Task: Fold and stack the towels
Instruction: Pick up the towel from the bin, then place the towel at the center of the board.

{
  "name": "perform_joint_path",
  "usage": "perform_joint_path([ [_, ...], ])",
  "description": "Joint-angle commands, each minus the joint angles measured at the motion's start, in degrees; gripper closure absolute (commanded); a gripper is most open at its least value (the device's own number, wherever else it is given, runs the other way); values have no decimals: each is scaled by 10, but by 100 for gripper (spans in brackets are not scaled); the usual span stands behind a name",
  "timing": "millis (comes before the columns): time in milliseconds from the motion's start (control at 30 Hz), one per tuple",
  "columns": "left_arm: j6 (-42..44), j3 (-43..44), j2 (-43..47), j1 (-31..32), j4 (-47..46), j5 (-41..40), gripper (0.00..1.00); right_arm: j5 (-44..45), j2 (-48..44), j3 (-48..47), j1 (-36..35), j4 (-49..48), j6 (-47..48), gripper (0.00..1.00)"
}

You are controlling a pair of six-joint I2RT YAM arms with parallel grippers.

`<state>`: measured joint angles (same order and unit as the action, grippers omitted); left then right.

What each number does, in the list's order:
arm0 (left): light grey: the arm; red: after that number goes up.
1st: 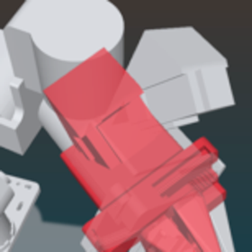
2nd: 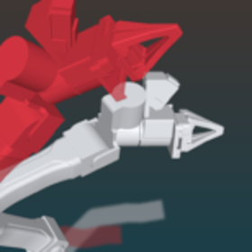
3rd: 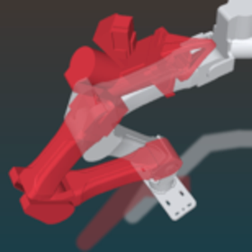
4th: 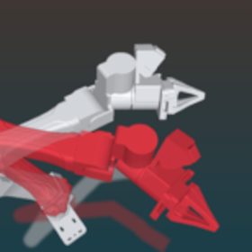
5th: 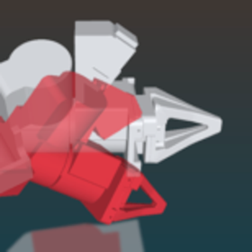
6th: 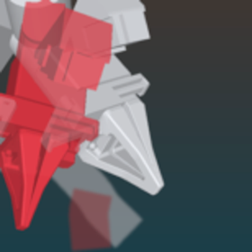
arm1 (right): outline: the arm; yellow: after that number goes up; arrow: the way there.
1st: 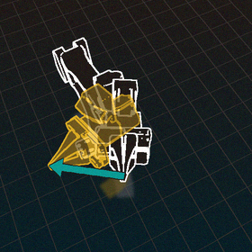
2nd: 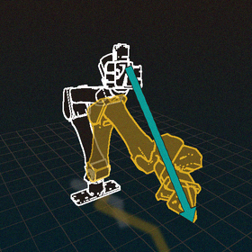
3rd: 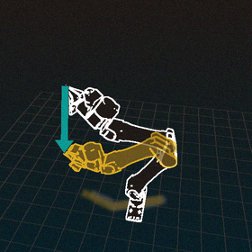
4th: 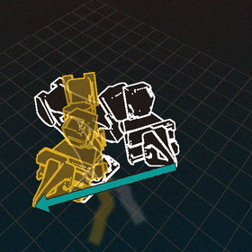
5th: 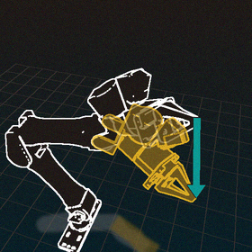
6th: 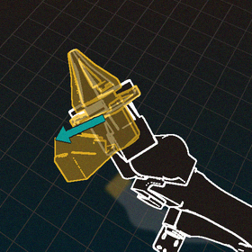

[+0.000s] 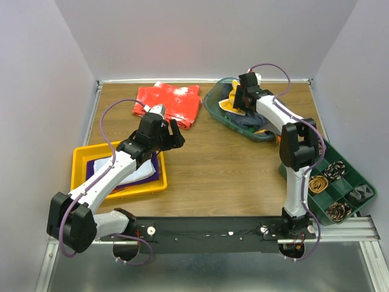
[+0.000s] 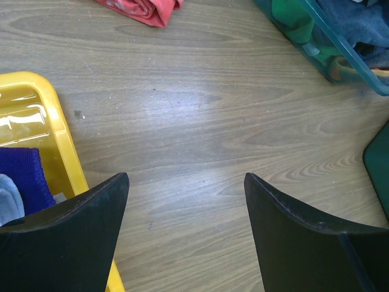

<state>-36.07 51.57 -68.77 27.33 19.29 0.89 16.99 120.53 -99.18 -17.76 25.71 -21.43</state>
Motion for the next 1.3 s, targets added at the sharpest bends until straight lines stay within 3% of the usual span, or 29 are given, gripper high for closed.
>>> perform_joint_path([
  [0,-4,-3,10,0,-16,5,16,42,23,-61,6,18,24,61],
  [100,-5,-2,8,0,-16,5,16,47,35,-102,17,36,23,93],
  [167,-5,-2,7,1,-17,4,16,51,38,-127,26,51,24,99],
  [533,6,27,9,-1,-7,-4,16,-3,-32,-253,28,91,43,99],
  [900,14,51,22,-1,0,-18,15,-158,-168,-240,20,58,24,99],
  [1133,17,56,43,0,7,-23,15,-216,-236,-229,-37,56,-12,99],
  [1267,18,61,58,-1,15,-28,15,-232,-290,-165,-79,46,-46,99],
])
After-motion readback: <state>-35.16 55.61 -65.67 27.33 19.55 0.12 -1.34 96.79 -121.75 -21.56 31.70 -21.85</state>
